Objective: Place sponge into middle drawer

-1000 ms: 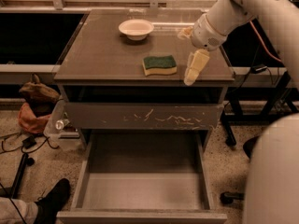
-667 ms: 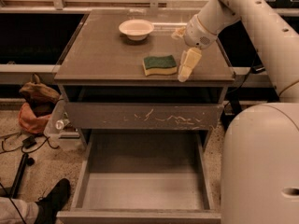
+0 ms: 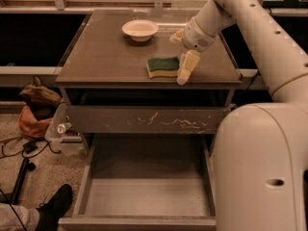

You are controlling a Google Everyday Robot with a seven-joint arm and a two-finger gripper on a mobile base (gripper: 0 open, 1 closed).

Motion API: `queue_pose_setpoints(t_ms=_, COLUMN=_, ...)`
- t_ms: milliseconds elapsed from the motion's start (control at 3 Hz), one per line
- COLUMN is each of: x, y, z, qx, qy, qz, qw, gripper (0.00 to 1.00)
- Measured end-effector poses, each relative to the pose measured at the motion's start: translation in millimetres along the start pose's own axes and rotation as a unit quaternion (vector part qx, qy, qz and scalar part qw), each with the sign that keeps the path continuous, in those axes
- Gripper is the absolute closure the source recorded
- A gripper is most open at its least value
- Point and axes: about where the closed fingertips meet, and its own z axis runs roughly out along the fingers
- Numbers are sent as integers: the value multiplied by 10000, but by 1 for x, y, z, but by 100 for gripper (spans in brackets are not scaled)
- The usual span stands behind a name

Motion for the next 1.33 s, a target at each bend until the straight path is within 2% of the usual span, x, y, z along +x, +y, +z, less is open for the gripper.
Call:
queue_pose_setpoints(t_ms=667, x=-10, y=-11, z=24, qx=-240, qy=49, qz=-91, qw=9997, gripper=0)
queue_pose_setpoints(t_ms=1000, x=-10, y=-11, z=24, qx=-236, qy=48, qz=-93, qw=9997, gripper=18)
queue_pose_setpoints(t_ms=1333, x=-10, y=-11, z=24, qx=-235, qy=48, qz=-93, qw=9997, gripper=41)
